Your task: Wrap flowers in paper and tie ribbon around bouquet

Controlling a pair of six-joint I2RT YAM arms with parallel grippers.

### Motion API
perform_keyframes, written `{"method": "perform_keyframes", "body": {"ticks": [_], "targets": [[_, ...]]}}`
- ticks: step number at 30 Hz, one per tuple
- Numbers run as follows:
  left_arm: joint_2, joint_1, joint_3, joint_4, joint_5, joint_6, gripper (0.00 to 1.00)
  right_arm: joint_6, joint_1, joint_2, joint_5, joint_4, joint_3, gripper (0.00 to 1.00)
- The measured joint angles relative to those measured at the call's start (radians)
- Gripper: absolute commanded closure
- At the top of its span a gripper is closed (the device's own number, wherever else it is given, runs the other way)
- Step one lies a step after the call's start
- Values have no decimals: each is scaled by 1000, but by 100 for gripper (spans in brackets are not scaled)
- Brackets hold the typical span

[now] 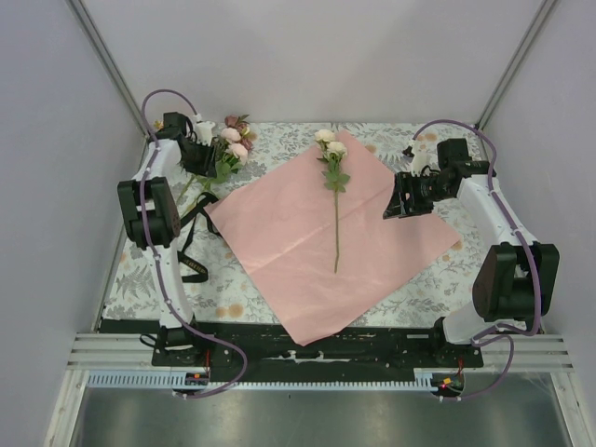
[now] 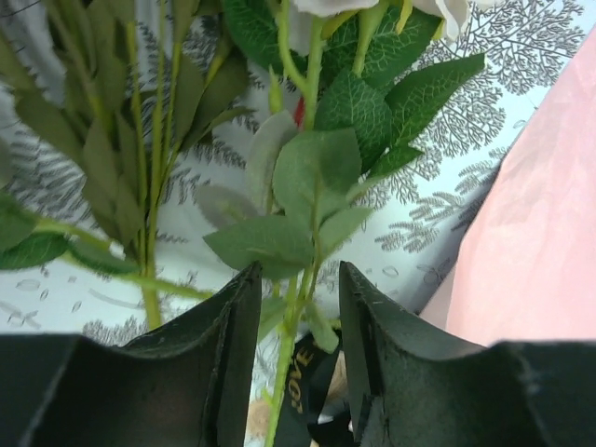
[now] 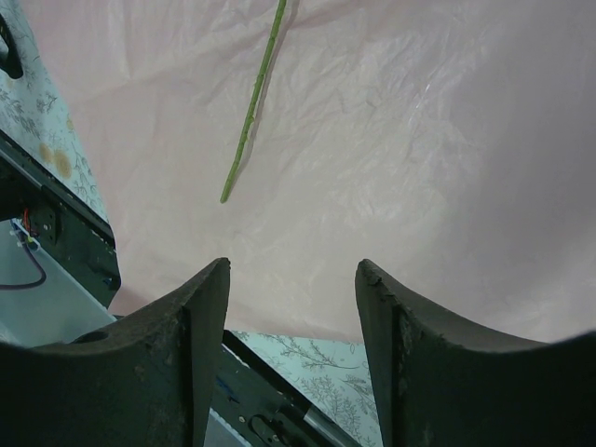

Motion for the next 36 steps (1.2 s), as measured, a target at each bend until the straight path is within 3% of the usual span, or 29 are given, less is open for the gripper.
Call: {"method": "perform_keyframes", "body": {"ticks": [5, 9, 11, 17, 23, 27, 31, 36], "targets": [[71, -27, 30, -2, -38, 30, 62, 0, 0, 0, 0, 0, 0, 37], [95, -35, 49, -4, -73, 45, 92, 0, 2, 0, 0, 0, 0, 37], [95, -35, 61, -11, -87, 56, 98, 0, 11, 0, 0, 0, 0, 38], [68, -32, 95, -69, -154, 84, 98, 0, 34, 0, 0, 0, -1, 39], [13, -21, 343, -146, -233, 125, 98, 0, 37, 0, -2, 1, -26, 40], [-137, -27, 426, -135, -214, 111, 98, 8, 42, 0, -14, 6, -50, 47], [-287, -116, 399, -109, -153, -24, 98, 32, 47, -2, -32, 33, -65, 56], [-373, -312, 170, 5, -132, -370, 98, 61, 59, -2, -15, 77, -80, 71]]}}
